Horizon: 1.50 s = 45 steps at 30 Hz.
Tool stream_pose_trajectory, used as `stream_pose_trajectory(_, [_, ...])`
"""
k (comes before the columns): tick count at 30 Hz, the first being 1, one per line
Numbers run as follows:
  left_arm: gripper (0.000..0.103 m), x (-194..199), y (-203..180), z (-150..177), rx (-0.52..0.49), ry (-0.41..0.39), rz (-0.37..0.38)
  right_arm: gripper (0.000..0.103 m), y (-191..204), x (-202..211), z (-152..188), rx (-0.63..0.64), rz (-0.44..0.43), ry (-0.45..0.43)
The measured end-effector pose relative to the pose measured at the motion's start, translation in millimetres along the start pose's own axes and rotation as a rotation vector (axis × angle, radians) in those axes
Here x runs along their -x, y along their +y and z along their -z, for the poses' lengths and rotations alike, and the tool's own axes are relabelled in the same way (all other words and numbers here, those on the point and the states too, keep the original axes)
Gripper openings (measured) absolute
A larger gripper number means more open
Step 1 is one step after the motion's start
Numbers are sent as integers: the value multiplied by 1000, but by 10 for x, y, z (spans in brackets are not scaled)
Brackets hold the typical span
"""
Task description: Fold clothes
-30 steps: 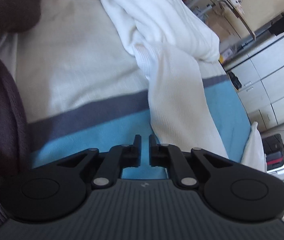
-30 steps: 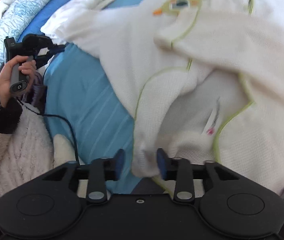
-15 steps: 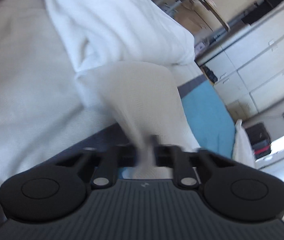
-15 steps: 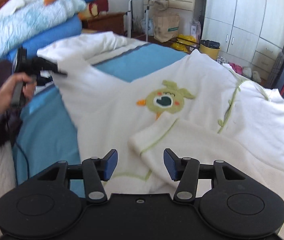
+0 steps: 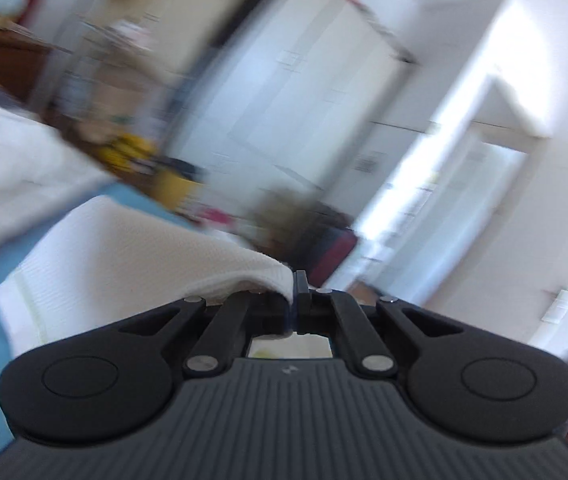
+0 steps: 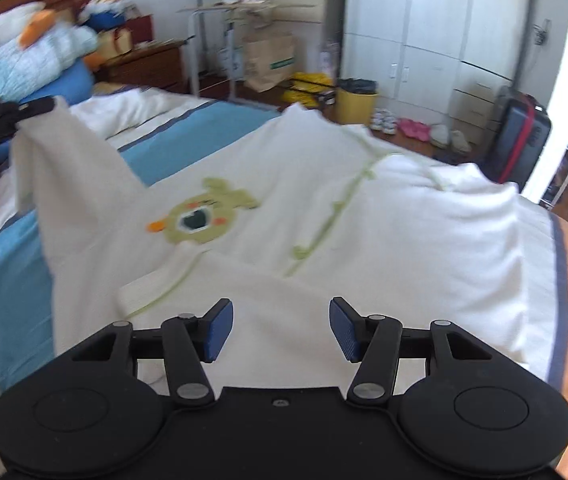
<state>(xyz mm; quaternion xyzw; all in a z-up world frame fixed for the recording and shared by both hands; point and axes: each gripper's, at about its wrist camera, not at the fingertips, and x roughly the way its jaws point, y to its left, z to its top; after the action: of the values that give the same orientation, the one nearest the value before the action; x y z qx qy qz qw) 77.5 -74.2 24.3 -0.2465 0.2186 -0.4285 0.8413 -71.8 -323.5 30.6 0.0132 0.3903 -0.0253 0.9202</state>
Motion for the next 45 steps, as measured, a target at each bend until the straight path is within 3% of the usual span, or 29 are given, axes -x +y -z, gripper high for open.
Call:
stream_pose_trajectory(3, [5, -487, -663, 396, -39, 178, 119, 60, -430, -26, 172, -225, -92, -25])
stream_pose_trajectory(4, [6, -657, -848, 569, -71, 253, 110, 60, -573, -36, 230, -300, -122, -33])
stream_pose_trajectory(5, [20, -815, -981, 741, -105, 328, 74, 60, -716, -45, 287, -376, -153, -42])
stream_pose_trajectory(6, [49, -986, -1108, 990, -161, 436, 29, 60, -860, -54, 345, -451, -184, -50])
stream_pose_trajectory(7, [56, -1112, -1153, 1176, -211, 523, -2, 60, -951, -126, 482, -565, -242, -40])
stream_pose_trajectory(9, [56, -1158, -1125, 1441, -257, 608, -54, 60, -943, -242, 627, -623, -282, 11])
stream_pose_trajectory(11, [56, -1050, -991, 1502, -228, 647, -55, 60, -778, -263, 635, -520, -204, 19])
stream_pose_trajectory(14, [58, -747, -753, 1344, -135, 603, -68, 60, -510, -287, 525, -375, -188, 6])
stream_pose_trajectory(17, [67, -403, -484, 1194, -77, 470, -189, 60, -136, -310, 425, -190, -190, -51])
stream_pose_trajectory(19, [67, -333, -289, 1154, -81, 448, -294, 60, 124, -311, 351, -44, -177, -90])
stream_pose_trajectory(23, [67, -409, 40, 1191, -7, 493, -391, 60, 597, -322, 297, 177, -253, -89])
stream_pose_trajectory(25, [67, -399, 182, 1213, 78, 462, -449, 60, 700, -396, 242, 164, -325, -17])
stream_pose_trajectory(27, [67, -459, 303, 1243, 123, 450, -490, 60, 756, -456, 197, 149, -422, 1])
stream_pose_trajectory(30, [67, -449, 320, 1248, 89, 453, -495, 60, 911, -561, 200, 244, -386, 7])
stream_pose_trajectory(32, [67, -479, 284, 1270, 58, 466, -507, 60, 1040, -681, 257, 298, -369, 62])
stream_pose_trajectory(34, [67, -520, 271, 1301, 39, 477, -526, 60, 1081, -820, 317, 294, -414, 146])
stream_pose_trajectory(35, [67, -531, 217, 1313, 7, 484, -546, 59, 1080, -876, 346, 254, -391, 163])
stream_pose_trajectory(37, [67, -555, 109, 1341, -84, 504, -581, 53, 1076, -856, 358, 249, -373, 125])
stream_pose_trajectory(38, [67, -556, 59, 1355, -128, 514, -599, 33, 1074, -844, 364, 247, -365, 105])
stream_pose_trajectory(39, [67, -548, 53, 1360, -127, 513, -589, 5, 1066, -781, 347, 265, -350, 66])
stream_pose_trajectory(41, [67, -532, 42, 1369, -123, 510, -568, 6, 1005, -620, 301, 271, -328, -31])
stream_pose_trajectory(45, [67, -504, 50, 1358, -131, 499, -575, 5, 623, -223, 167, 119, -249, -183])
